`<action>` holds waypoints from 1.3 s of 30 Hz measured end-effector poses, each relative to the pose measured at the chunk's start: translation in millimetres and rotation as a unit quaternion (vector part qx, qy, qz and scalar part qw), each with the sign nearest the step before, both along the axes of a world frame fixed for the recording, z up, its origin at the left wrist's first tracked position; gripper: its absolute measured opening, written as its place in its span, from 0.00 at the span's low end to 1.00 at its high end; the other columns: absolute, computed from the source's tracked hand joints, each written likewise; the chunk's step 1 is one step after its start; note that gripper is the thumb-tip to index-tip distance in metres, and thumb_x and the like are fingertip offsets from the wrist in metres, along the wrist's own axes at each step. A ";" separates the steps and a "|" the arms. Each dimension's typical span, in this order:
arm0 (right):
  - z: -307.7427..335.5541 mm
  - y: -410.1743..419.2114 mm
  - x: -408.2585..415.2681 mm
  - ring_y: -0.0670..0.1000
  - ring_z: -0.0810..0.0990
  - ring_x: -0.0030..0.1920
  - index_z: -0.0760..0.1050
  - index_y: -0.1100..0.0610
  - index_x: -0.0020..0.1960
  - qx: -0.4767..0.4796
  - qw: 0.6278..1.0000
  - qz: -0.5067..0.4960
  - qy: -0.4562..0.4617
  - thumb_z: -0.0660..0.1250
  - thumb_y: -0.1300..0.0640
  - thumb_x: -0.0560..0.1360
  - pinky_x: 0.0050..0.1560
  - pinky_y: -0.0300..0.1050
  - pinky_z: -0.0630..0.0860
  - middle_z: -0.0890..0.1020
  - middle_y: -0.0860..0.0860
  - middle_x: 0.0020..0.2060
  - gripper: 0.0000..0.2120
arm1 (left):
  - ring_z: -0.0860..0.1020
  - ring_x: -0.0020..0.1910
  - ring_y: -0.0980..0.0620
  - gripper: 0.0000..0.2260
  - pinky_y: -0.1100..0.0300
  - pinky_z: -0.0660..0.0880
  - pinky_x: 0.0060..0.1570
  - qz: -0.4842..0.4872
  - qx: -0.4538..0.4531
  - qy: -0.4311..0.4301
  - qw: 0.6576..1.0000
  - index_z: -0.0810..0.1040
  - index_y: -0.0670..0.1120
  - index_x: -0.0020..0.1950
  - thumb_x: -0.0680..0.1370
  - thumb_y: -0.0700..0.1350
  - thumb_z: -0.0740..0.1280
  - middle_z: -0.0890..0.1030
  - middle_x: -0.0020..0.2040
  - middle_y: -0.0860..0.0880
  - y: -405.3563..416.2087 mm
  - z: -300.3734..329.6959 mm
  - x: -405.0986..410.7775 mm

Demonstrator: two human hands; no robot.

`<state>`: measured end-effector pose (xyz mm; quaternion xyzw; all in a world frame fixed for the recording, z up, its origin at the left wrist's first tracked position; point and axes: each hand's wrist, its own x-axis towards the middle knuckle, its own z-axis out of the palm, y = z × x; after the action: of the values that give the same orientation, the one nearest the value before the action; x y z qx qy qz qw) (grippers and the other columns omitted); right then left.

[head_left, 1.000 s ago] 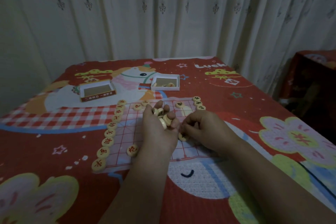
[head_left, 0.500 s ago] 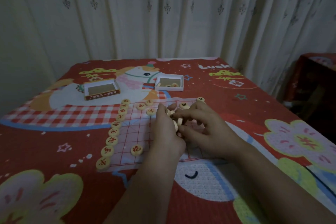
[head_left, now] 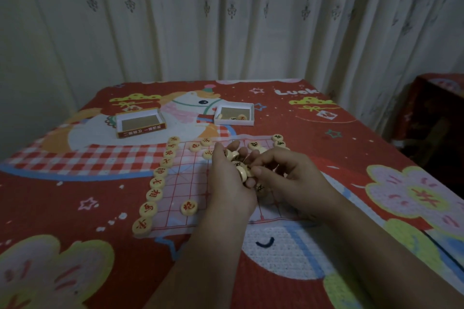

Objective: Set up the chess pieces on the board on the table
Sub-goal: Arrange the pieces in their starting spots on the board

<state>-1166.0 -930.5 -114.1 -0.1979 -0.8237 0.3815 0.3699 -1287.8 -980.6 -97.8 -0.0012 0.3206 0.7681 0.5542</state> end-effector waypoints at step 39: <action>20.2 -9.3 13.4 0.42 0.78 0.31 0.85 0.56 0.42 -0.032 0.968 0.050 -0.245 0.73 0.60 0.74 0.35 0.35 0.74 0.84 0.47 0.33 0.02 | 0.73 0.23 0.57 0.17 0.69 0.58 0.18 0.050 -0.014 0.020 0.998 0.75 0.48 0.47 0.84 0.57 0.54 0.76 0.34 0.52 4.5 -8.5 -10.9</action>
<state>-1152.6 -939.9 -93.9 -0.2551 -0.8855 0.3656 0.1310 -1298.7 -976.1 -106.3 -0.0097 0.3419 0.7901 0.5087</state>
